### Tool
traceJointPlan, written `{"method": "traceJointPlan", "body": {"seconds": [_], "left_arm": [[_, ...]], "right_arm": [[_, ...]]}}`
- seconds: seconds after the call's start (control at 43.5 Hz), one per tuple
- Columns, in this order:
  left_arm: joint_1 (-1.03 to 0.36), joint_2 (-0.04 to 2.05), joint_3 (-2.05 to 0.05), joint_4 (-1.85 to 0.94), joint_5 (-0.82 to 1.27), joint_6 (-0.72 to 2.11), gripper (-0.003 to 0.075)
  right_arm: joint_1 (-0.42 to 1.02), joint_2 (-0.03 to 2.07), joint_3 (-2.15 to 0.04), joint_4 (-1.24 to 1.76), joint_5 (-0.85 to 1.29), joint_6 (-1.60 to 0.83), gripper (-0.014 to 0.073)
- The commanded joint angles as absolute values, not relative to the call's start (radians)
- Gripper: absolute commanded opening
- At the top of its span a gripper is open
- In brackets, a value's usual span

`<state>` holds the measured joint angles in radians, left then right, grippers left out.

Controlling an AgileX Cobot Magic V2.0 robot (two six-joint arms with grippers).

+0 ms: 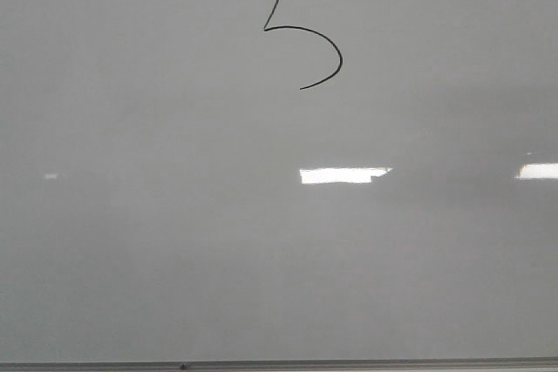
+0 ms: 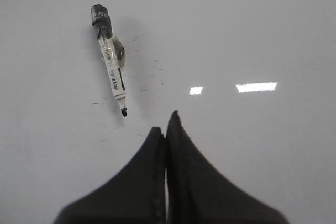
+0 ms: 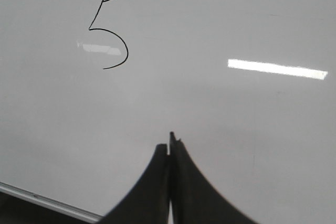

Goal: Write number 5 on whiteboard

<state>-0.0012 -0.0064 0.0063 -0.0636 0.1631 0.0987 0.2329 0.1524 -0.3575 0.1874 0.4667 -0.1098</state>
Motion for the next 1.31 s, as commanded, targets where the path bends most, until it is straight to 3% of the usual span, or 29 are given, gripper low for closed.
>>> {"method": "traceJointPlan", "body": {"seconds": [0.0,0.689,1.011,1.287], "left_arm": [[-0.007,-0.020,0.014,-0.073,0.085,0.087,-0.0020],[-0.007,-0.020,0.014,-0.073,0.085,0.087,-0.0020],[-0.007,-0.020,0.014,-0.073,0.085,0.087,-0.0020],[-0.007,-0.020,0.014,-0.073,0.085,0.087,-0.0020]], "right_arm": [[0.228,0.164,-0.381,0.192,0.388,-0.106,-0.0063],[0.224,0.164,-0.358,0.124,0.350,-0.107,-0.0063],[0.085,0.092,-0.074,0.073,0.008,-0.106,-0.0063],[0.014,-0.017,0.012,0.074,0.075,-0.077,-0.0063]]}}
